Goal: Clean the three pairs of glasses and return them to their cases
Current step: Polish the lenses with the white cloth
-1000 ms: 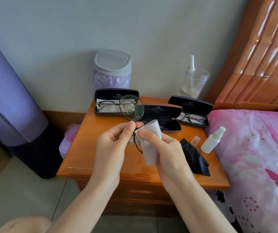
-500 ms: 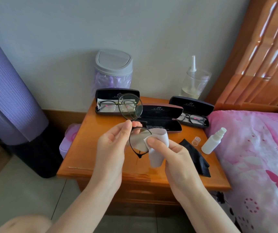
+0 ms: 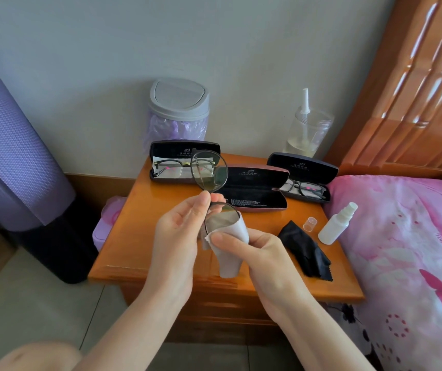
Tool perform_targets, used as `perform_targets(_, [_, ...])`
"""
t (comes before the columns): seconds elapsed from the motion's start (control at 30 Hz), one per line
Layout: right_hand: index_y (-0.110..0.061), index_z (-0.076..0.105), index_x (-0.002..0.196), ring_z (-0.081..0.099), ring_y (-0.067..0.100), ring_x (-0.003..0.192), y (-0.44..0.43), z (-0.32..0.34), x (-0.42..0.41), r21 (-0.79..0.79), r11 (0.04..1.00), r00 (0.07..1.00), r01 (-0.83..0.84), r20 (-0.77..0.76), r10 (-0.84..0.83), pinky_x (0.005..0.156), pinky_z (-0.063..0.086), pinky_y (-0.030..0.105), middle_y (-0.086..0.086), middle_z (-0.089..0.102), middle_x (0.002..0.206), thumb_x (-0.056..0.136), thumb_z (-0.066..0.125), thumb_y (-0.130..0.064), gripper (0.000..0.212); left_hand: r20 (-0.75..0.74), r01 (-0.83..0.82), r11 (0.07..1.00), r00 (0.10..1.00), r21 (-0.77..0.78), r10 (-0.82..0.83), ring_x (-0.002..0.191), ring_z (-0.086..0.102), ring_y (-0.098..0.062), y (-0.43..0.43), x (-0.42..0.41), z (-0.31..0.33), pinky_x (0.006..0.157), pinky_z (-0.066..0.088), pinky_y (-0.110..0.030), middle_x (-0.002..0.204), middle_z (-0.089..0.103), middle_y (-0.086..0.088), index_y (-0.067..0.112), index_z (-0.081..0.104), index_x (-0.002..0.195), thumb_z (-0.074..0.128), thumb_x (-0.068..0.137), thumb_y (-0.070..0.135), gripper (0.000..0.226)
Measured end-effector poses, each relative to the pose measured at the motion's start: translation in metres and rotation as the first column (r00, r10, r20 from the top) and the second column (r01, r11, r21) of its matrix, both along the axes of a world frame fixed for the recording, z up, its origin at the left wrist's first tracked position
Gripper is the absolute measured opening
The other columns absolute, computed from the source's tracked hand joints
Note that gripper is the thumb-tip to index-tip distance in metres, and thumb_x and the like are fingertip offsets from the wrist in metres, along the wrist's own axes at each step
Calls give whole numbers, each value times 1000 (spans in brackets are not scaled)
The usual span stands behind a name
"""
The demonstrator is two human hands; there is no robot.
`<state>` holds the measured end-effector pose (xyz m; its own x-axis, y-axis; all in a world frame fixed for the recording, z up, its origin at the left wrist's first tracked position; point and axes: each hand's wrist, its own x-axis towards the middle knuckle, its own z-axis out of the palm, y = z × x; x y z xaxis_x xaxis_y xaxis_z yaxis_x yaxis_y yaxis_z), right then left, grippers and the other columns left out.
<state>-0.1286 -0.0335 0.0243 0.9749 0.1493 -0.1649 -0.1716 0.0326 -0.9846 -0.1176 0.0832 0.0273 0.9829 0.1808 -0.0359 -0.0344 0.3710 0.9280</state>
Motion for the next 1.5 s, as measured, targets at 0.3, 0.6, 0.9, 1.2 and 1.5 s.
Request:
perform_targets(0.3, [-9, 75, 94, 61, 19, 87, 5, 5, 10, 48, 996, 996, 79, 30, -81, 74, 50, 26, 9, 71, 93, 71, 70, -39, 38, 24, 10, 995, 1000, 100, -13, 73, 65, 0, -4, -4, -2, 60, 51, -12, 74, 72, 11, 31, 71, 77, 54, 76, 43, 21])
perform_targets(0.6, [-9, 74, 92, 62, 5, 68, -1, 5, 2, -91, 996, 999, -6, 46, 11, 61, 49, 12, 4, 71, 82, 68, 71, -39, 38, 32, -6, 999, 999, 37, 4, 74, 68, -4, 2, 0, -2, 62, 54, -14, 77, 74, 6, 24, 74, 77, 56, 74, 39, 23])
perform_targets(0.9, [-11, 76, 85, 60, 5, 66, -9, 2, 0, -120, 992, 998, -47, 41, 53, 61, 48, 13, -2, 68, 73, 76, 74, -28, 19, 42, 6, 1000, 999, -13, -5, 75, 69, -5, 5, 3, 0, 63, 53, -13, 77, 74, 4, 21, 73, 77, 57, 74, 37, 23])
perform_targets(1.2, [-9, 75, 89, 61, 19, 82, 9, 1, 4, 57, 995, 995, 87, 36, -89, 73, 50, 27, 7, 71, 86, 69, 70, -41, 37, 127, -30, 988, 992, 150, 11, 75, 66, 4, -4, -3, -1, 59, 49, -9, 74, 72, 16, 22, 69, 83, 53, 85, 31, 18])
perform_targets(1.5, [-8, 74, 90, 62, 13, 80, 15, 4, 5, 86, 989, 989, 118, 74, -125, 71, 52, 20, 4, 70, 82, 72, 68, -39, 37, 122, -45, 988, 992, 149, 27, 77, 66, 4, -2, -3, -1, 59, 49, -8, 74, 72, 17, 25, 69, 83, 53, 84, 32, 18])
